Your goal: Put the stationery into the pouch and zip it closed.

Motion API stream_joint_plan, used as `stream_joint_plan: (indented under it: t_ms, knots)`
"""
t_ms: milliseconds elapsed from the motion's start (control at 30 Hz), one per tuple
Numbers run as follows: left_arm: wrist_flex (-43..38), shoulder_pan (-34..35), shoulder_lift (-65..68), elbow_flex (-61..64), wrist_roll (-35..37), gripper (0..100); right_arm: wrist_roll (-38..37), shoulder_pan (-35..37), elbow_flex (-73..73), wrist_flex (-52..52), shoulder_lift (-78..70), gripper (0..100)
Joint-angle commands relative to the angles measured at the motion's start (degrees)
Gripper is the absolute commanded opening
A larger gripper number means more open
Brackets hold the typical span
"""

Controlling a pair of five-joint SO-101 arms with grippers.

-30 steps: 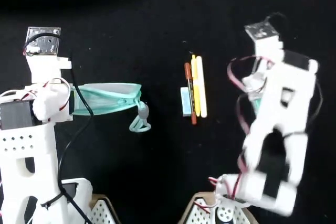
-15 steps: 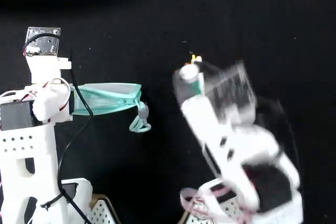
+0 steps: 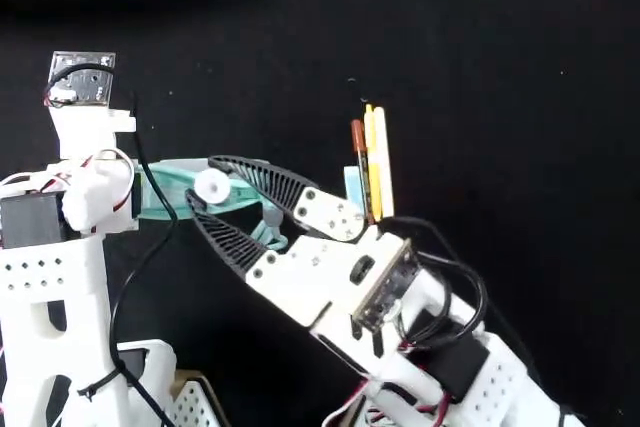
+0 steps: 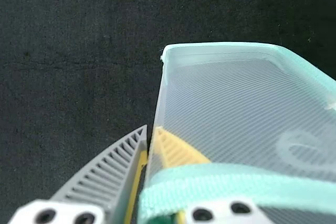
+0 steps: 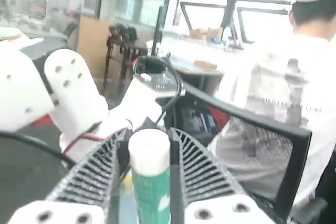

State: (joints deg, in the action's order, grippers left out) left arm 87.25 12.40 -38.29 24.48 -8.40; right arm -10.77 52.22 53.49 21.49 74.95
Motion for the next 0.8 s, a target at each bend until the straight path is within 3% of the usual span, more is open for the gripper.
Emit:
stream_joint_plan:
  t_ms: [0,233,533,767]
  knots:
    - [-0.35,0.75,0.70,2.86,0.62,3,0.35,0.79,0.84,-6.24,-0.48,1.3]
    - [-0.35,0.75,0.70,2.86,0.62,3,0.35,5.98,0.40,-9.67,-10.86,1.3]
    - [0.00,0.75,0.70,2.86,0.62,3,0.35,-0.79,0.84,-11.87,-19.30,1.4]
    - [-0.18,0.75,0.70,2.86,0.62,3,0.35,1.93,-5.32,4.04,-19.38,6.4]
